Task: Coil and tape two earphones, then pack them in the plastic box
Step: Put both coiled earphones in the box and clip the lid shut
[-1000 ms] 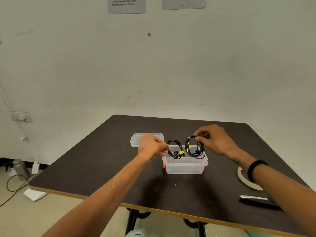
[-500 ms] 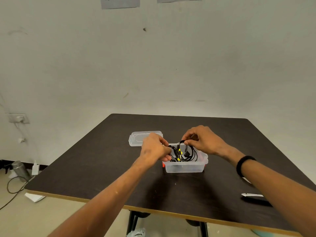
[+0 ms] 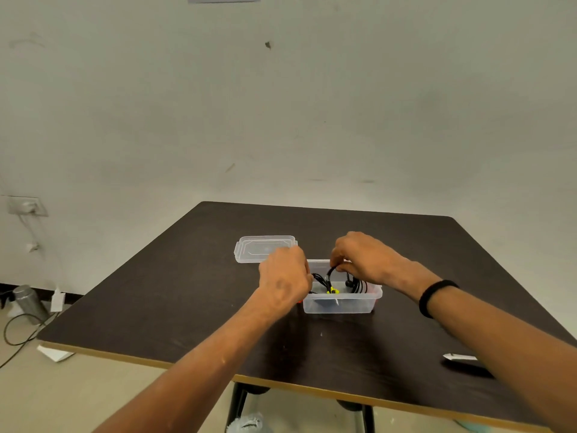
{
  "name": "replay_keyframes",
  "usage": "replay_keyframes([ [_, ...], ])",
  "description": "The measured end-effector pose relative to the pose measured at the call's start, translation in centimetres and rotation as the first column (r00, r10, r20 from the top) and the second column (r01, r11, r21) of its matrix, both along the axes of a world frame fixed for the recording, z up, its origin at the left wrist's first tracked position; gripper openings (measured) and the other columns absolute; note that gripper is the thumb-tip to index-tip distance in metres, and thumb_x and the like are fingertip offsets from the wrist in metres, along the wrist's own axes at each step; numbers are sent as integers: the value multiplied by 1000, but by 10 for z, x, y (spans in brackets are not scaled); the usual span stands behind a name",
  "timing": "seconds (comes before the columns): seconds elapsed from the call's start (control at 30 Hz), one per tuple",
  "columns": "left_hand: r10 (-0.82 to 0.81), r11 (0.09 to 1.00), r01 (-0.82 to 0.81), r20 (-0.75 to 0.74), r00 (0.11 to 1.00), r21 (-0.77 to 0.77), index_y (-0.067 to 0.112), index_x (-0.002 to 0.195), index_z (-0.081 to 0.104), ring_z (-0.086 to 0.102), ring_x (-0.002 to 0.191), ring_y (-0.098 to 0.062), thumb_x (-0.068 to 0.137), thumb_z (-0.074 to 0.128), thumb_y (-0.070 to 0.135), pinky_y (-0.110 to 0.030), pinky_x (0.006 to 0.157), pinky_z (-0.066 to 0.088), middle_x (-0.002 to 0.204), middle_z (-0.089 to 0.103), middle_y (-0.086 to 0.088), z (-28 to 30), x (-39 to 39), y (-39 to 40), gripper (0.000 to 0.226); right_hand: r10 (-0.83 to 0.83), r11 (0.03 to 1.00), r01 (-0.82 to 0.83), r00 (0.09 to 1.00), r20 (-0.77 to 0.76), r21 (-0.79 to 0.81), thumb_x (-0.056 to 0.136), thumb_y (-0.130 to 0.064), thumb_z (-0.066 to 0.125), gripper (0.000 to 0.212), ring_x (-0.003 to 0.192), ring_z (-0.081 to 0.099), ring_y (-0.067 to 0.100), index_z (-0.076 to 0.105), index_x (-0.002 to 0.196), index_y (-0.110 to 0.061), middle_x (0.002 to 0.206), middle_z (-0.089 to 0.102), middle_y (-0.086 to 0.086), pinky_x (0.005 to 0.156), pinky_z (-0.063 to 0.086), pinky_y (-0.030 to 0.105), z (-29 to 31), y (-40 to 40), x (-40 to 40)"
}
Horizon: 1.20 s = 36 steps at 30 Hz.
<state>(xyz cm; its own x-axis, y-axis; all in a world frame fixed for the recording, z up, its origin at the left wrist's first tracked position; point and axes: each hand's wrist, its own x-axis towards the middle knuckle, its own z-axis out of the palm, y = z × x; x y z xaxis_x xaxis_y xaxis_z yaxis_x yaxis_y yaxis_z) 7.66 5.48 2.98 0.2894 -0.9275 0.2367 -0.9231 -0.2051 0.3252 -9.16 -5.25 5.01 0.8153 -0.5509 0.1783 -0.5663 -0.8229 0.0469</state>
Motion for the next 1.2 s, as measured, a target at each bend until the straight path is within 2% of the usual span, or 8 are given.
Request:
replay_keyframes([
  [0.37, -93, 980, 60, 168, 981, 189, 14, 130, 64, 46, 127, -31, 94, 70, 30, -48, 101, 52, 136, 47, -13, -3, 0, -11, 40, 29, 999, -28, 998, -59, 26, 98, -17, 68, 14, 88, 73, 23, 79, 107, -17, 105, 78, 6, 85, 61, 40, -23, 2, 9],
  [0.43, -125, 980, 115, 55, 991, 165, 16, 121, 73, 54, 118, -27, 93, 70, 30, -45, 96, 56, 128, 54, -11, -2, 6, -13, 31, 37, 999, -37, 999, -13, 37, 97, -16, 65, 16, 87, 73, 19, 79, 105, -17, 101, 79, 2, 82, 61, 37, -19, 2, 10],
  [0.5, -169, 981, 181, -143, 975, 74, 18, 109, 80, 65, 90, -16, 94, 70, 28, -28, 76, 58, 107, 69, -5, 0, 16, -14, 21, 31, 998, -37, 994, 105, 54, 95, -16, 66, 16, 84, 73, 14, 80, 103, -17, 96, 79, -2, 79, 61, 33, -12, 2, 11],
  [0.57, -167, 986, 166, -292, 942, -29, 17, 106, 81, 64, 73, -8, 96, 68, 29, -13, 57, 44, 94, 76, -1, 4, 28, -14, 20, 11, 996, -31, 972, 234, 81, 93, -17, 70, 14, 81, 73, 9, 80, 102, -16, 94, 80, -3, 78, 62, 29, -7, 1, 16],
  [0.67, -73, 986, -2, -435, 898, -169, 16, 109, 80, 64, 82, -6, 99, 66, 30, -10, 65, 44, 105, 78, -2, 5, 53, -17, 22, -85, 986, 20, 916, 392, 166, 93, -17, 71, 13, 82, 72, 6, 81, 102, -16, 94, 79, -4, 77, 59, 18, -2, -6, 29],
  [0.77, 63, 975, -157, -486, 872, -156, 13, 117, 77, 70, 100, -19, 99, 65, 31, -28, 84, 54, 116, 77, -7, -3, 84, -23, 28, -227, 960, 115, 856, 465, 256, 92, -18, 72, 11, 83, 71, 5, 81, 98, -17, 90, 77, -5, 70, 50, 10, 2, -17, 49],
  [0.97, 296, 943, -331, -501, 814, 19, 3, 98, 79, 69, 97, -34, 97, 60, 30, -33, 85, 53, 100, 76, -15, -19, 153, -38, 33, -383, 857, 232, 884, 268, 459, 93, -19, 73, 11, 84, 75, 15, 81, 95, -12, 91, 79, 2, 83, 62, 33, -6, -43, 91],
  [1.2, 296, 954, -246, -413, 861, 171, 1, 92, 71, 60, 82, -27, 101, 56, 33, -34, 71, 44, 97, 68, -13, -25, 178, -55, 37, -605, 591, 330, 785, 134, 736, 96, -11, 72, 16, 87, 80, 24, 75, 104, 2, 96, 80, 16, 82, 67, 40, -16, -67, 128],
])
